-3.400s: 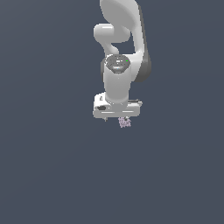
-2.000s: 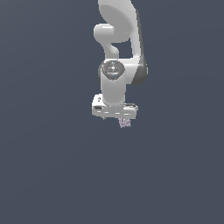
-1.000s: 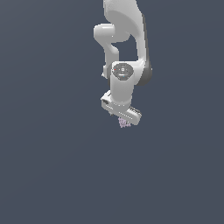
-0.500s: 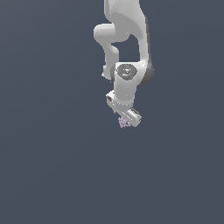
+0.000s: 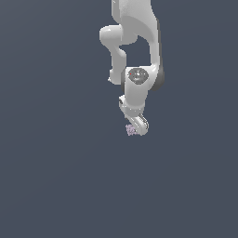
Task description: Pick up the object and move it to a goal position.
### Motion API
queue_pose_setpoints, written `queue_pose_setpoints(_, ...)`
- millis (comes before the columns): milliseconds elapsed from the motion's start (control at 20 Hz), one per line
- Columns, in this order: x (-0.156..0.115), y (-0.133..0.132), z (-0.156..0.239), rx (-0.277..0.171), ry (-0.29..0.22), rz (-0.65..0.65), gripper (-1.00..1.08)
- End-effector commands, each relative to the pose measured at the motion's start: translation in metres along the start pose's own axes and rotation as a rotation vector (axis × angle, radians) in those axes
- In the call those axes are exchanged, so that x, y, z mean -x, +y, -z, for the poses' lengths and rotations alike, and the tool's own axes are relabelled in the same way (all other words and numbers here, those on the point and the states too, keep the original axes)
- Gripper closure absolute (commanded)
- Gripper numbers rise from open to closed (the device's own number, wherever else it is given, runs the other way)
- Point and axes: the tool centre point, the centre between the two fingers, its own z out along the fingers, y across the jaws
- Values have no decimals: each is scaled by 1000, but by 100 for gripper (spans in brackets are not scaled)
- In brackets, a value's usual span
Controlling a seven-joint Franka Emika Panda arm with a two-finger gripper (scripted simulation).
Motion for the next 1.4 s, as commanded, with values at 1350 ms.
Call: queue_pose_setpoints(1350, 14, 6, -34, -12, 12, -240, -92)
